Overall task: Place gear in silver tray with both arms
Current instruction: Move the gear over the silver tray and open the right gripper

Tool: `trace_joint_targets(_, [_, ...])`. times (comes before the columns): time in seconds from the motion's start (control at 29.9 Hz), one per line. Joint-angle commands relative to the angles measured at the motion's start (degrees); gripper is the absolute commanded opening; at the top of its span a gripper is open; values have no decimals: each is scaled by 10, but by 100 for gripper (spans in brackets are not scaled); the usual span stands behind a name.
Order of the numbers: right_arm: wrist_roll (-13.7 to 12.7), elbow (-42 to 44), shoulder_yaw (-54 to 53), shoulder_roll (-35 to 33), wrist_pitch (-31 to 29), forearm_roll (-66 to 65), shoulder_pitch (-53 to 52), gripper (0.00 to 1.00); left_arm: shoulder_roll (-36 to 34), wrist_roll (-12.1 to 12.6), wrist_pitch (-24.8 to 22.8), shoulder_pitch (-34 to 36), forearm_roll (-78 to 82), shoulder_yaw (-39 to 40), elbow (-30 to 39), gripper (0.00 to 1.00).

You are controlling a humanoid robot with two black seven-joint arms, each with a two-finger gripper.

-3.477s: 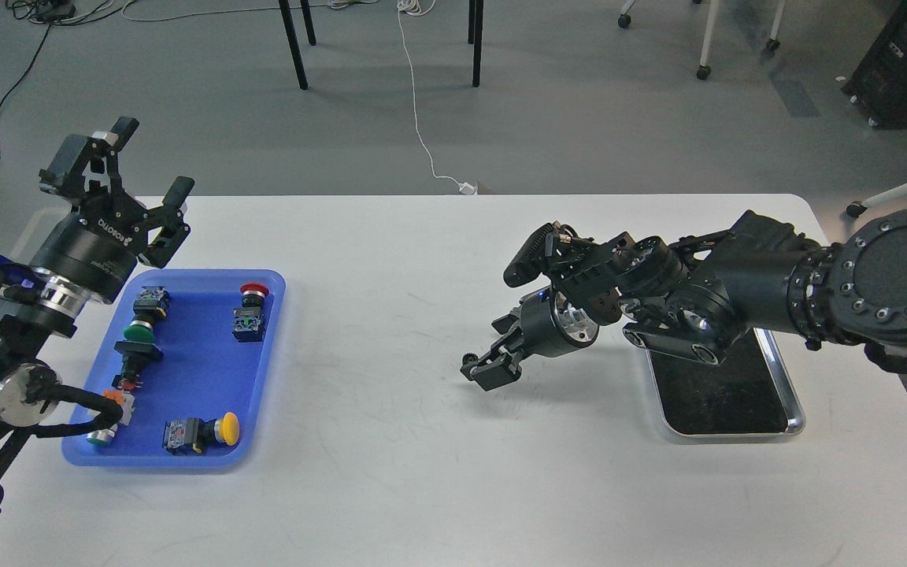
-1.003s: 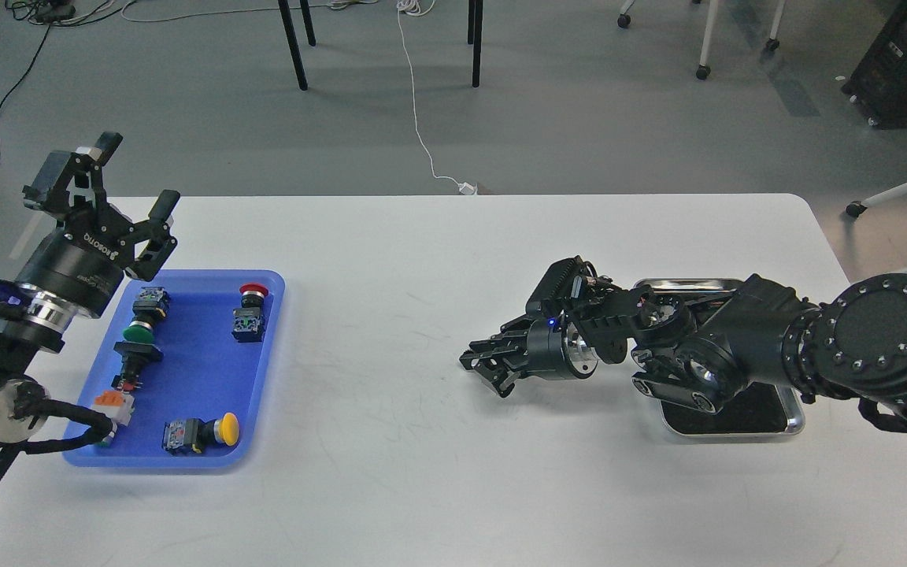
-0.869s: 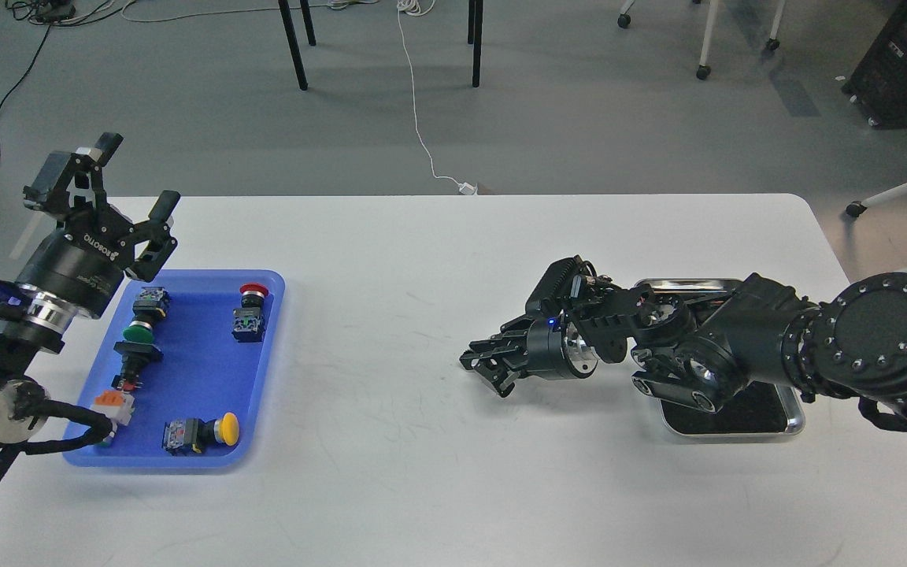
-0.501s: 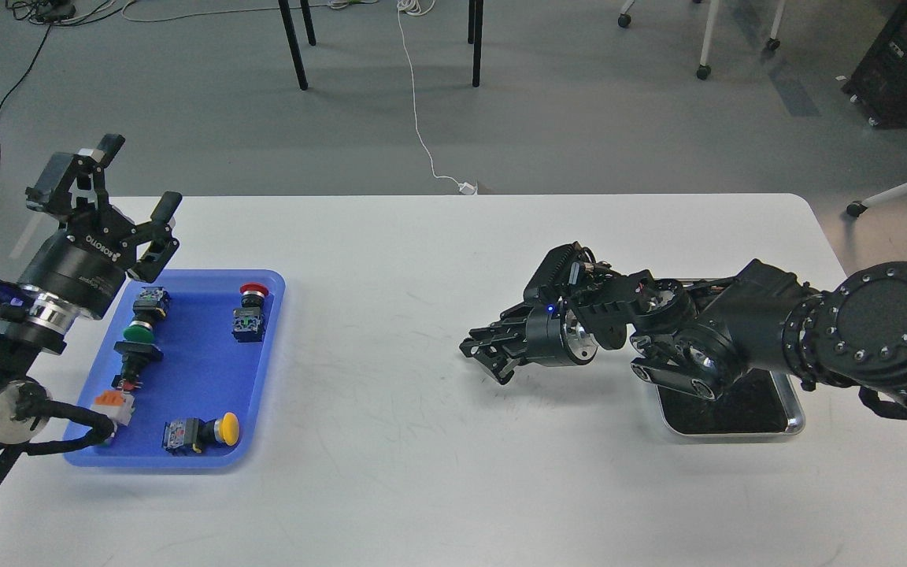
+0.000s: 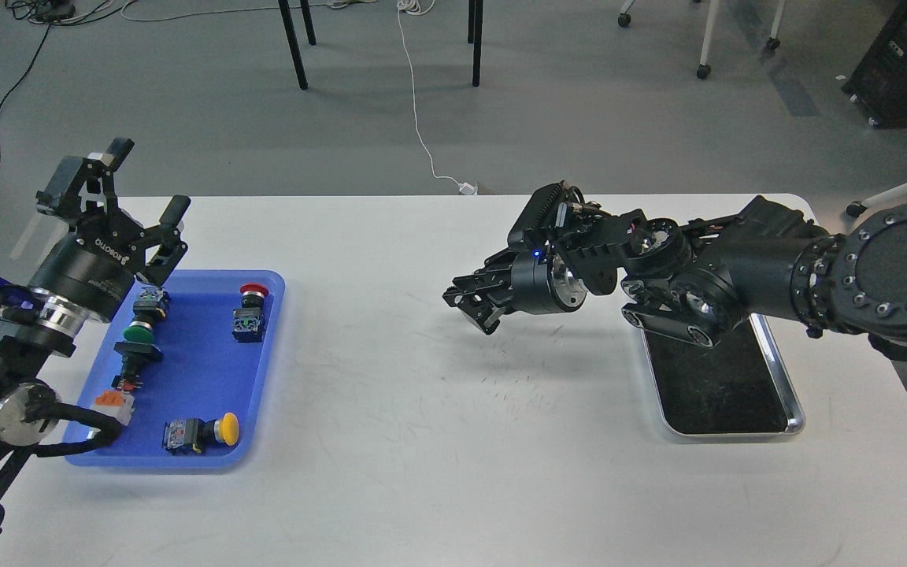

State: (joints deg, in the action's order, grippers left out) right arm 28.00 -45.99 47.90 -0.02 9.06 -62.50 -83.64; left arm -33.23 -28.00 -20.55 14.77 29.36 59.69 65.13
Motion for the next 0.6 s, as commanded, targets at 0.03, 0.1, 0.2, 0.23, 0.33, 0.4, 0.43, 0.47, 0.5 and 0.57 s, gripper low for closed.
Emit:
trace_joint_targets(0.03, [0, -93, 29, -46, -14, -9, -61, 16, 0, 0, -6, 1, 1, 0, 0, 98])
trace_joint_targets(0.1, [0, -131, 47, -98, -19, -17, -82, 16, 6, 0, -7, 1, 2, -1, 1, 98])
trace_joint_targets(0.2, [0, -175, 72, -177, -23, -52, -96, 16, 14, 0, -7, 2, 14, -1, 0, 98])
trace_joint_targets(0.23, [0, -181, 76, -201, -25, -65, -96, 16, 16, 0, -7, 2, 18, -1, 1, 98])
trace_joint_targets(0.33, [0, -186, 86, -274, -34, -107, -93, 16, 18, 0, -7, 2, 20, -1, 5, 98])
trace_joint_targets(0.4, [0, -193, 99, -312, -35, -132, -86, 16, 18, 0, -7, 2, 21, -2, 8, 98])
trace_joint_targets(0.43, [0, -198, 106, -329, -35, -142, -81, 17, 18, 0, -7, 2, 21, -2, 9, 98])
trace_joint_targets(0.47, [0, -199, 111, -342, -35, -148, -73, 17, 19, 0, -7, 2, 21, -2, 10, 98])
trace_joint_targets(0.5, [0, -199, 112, -352, -35, -152, -63, 17, 19, 0, -7, 2, 21, -2, 10, 98])
trace_joint_targets(0.57, [0, -198, 112, -367, -35, -154, -43, 18, 19, 0, -7, 2, 21, -2, 10, 98])
